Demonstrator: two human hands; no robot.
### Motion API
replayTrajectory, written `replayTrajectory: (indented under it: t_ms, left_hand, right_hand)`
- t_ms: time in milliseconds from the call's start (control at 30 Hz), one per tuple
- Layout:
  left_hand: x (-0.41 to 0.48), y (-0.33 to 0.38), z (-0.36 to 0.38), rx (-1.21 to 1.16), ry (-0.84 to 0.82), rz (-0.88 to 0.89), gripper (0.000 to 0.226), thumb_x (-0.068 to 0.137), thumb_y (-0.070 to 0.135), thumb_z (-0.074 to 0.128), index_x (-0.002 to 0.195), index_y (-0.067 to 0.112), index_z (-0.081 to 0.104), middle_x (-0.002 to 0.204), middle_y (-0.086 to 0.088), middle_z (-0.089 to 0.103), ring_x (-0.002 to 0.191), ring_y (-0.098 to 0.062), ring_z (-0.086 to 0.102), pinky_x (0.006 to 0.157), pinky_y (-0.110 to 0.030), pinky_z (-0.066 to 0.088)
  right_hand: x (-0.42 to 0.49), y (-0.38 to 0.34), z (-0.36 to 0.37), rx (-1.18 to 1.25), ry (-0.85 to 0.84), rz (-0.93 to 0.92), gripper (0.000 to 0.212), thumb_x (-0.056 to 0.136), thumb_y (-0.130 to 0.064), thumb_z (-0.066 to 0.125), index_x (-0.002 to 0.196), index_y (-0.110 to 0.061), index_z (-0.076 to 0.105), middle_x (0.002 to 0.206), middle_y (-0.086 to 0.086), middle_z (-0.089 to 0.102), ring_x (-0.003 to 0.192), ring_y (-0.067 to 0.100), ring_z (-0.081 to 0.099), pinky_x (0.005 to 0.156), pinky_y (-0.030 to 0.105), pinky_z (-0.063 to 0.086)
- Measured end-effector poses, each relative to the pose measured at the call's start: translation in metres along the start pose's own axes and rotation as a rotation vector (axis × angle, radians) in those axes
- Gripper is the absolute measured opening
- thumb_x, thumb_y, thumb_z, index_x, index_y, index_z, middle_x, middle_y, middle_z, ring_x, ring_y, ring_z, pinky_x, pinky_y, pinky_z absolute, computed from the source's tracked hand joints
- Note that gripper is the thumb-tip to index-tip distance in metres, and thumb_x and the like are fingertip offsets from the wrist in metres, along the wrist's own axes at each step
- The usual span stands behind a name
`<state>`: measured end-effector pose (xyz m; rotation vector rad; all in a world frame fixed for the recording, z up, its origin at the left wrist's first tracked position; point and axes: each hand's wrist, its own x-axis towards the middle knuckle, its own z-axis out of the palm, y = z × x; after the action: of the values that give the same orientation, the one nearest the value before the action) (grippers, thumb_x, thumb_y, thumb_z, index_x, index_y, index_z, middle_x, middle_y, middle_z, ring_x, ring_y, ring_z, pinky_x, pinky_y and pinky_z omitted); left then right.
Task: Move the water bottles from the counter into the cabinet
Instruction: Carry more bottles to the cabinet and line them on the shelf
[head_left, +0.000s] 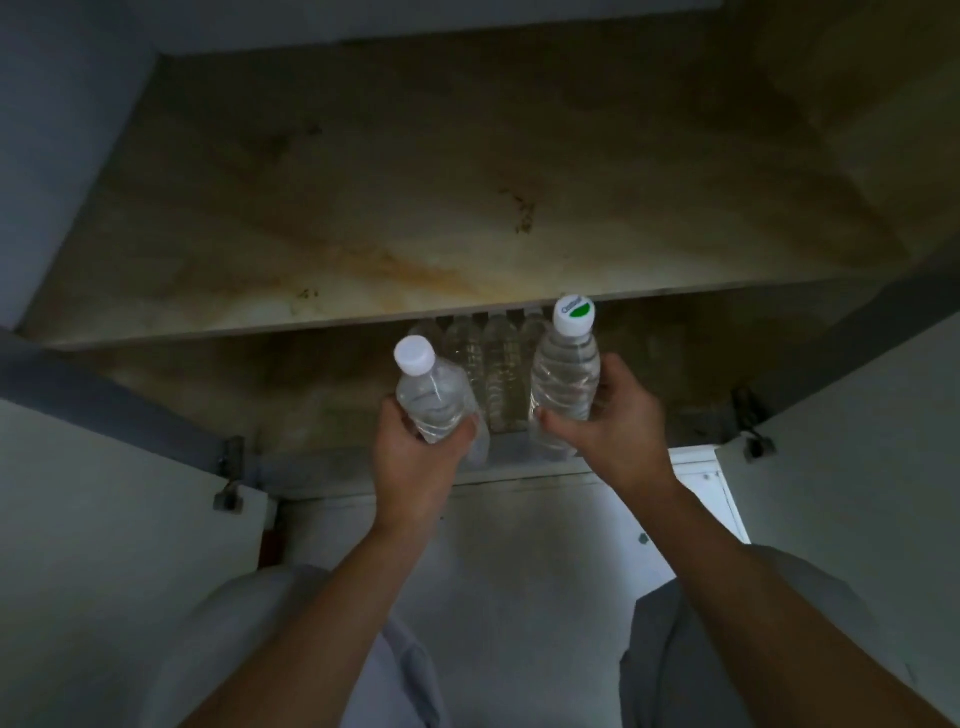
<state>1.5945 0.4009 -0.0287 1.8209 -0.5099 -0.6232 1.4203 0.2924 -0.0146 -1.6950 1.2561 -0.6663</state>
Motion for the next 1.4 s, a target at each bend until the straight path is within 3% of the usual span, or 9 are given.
replayTrajectory:
  t_ms: [267, 367, 467, 633, 767, 867, 1133, 1233, 1400]
  left_hand:
    - [0.021, -0.035, -0.002, 0.044, -0.089, -0.094, 0.055, 0.069, 0.016, 0.09, 0.115, 0.022, 0.062, 0.108, 0.004, 0.072, 0.099, -0.017, 0.07, 0.087, -0.04, 0.058]
    - [0.025, -0.034, -0.009, 0.043, -0.059, -0.104, 0.053, 0.07, 0.018, 0.09, 0.114, 0.024, 0.061, 0.107, 0.006, 0.071, 0.098, -0.014, 0.069, 0.082, -0.033, 0.056]
    - [0.036, -0.034, -0.017, 0.093, -0.02, -0.101, 0.055, 0.07, 0.023, 0.091, 0.117, 0.02, 0.063, 0.106, 0.005, 0.071, 0.096, -0.013, 0.068, 0.074, -0.025, 0.051]
    - [0.065, -0.034, -0.031, 0.124, 0.01, -0.148, 0.054, 0.068, 0.027, 0.092, 0.115, 0.021, 0.066, 0.108, 0.003, 0.073, 0.097, -0.016, 0.069, 0.086, -0.037, 0.057]
    - [0.088, -0.03, -0.042, 0.149, -0.083, -0.212, 0.032, 0.076, 0.018, 0.088, 0.102, 0.02, 0.07, 0.091, 0.007, 0.071, 0.086, -0.013, 0.068, 0.064, -0.022, 0.047]
    - [0.099, -0.042, -0.047, 0.216, -0.15, -0.245, 0.028, 0.078, 0.022, 0.087, 0.1, 0.022, 0.069, 0.083, 0.01, 0.067, 0.074, -0.005, 0.062, 0.058, -0.02, 0.042]
    - [0.12, -0.053, -0.041, 0.265, -0.1, -0.222, 0.035, 0.073, 0.035, 0.09, 0.091, 0.016, 0.067, 0.084, -0.002, 0.07, 0.072, -0.015, 0.066, 0.055, -0.025, 0.043]
    - [0.128, -0.05, -0.033, 0.241, -0.062, -0.193, 0.034, 0.074, 0.036, 0.088, 0.082, 0.017, 0.061, 0.077, 0.0, 0.066, 0.068, -0.014, 0.064, 0.054, -0.024, 0.042]
    - [0.136, -0.05, -0.03, 0.172, -0.098, -0.222, 0.038, 0.076, 0.037, 0.087, 0.097, 0.022, 0.059, 0.087, 0.003, 0.062, 0.077, -0.013, 0.058, 0.06, -0.025, 0.041]
  right_hand:
    - [0.021, 0.033, 0.009, -0.182, -0.053, 0.087, 0.05, 0.068, -0.042, 0.089, 0.108, -0.029, 0.063, 0.094, -0.013, 0.069, 0.082, 0.006, 0.066, 0.077, 0.029, 0.054]
    - [0.023, 0.034, 0.009, -0.189, -0.035, 0.099, 0.043, 0.07, -0.041, 0.089, 0.1, -0.034, 0.059, 0.087, -0.018, 0.064, 0.077, -0.001, 0.061, 0.07, 0.022, 0.048]
    - [0.028, 0.036, 0.009, -0.173, -0.023, 0.119, 0.045, 0.069, -0.041, 0.089, 0.103, -0.033, 0.061, 0.092, -0.014, 0.065, 0.08, 0.005, 0.063, 0.074, 0.026, 0.05]
    - [0.037, 0.035, 0.01, -0.207, -0.013, 0.115, 0.051, 0.07, -0.04, 0.088, 0.112, -0.025, 0.064, 0.096, -0.01, 0.066, 0.086, 0.014, 0.066, 0.078, 0.031, 0.052]
    - [0.044, 0.034, 0.008, -0.216, -0.09, 0.16, 0.031, 0.074, -0.036, 0.086, 0.093, -0.03, 0.062, 0.084, -0.013, 0.065, 0.072, 0.002, 0.062, 0.062, 0.017, 0.044]
    - [0.051, 0.039, 0.011, -0.26, -0.153, 0.194, 0.026, 0.077, -0.044, 0.083, 0.085, -0.032, 0.062, 0.078, -0.012, 0.067, 0.067, 0.003, 0.063, 0.059, 0.016, 0.048]
    - [0.071, 0.05, 0.035, -0.092, -0.164, 0.231, 0.017, 0.083, -0.036, 0.079, 0.09, -0.033, 0.063, 0.087, -0.005, 0.072, 0.08, 0.015, 0.069, 0.068, 0.031, 0.058]
    - [0.076, 0.043, 0.044, -0.012, -0.174, 0.21, 0.018, 0.088, -0.024, 0.075, 0.083, -0.034, 0.061, 0.081, -0.008, 0.068, 0.075, 0.012, 0.066, 0.058, 0.023, 0.049]
    - [0.081, 0.047, 0.055, 0.064, -0.111, 0.265, 0.028, 0.084, -0.018, 0.08, 0.079, -0.03, 0.056, 0.08, -0.007, 0.065, 0.069, 0.007, 0.063, 0.057, 0.023, 0.048]
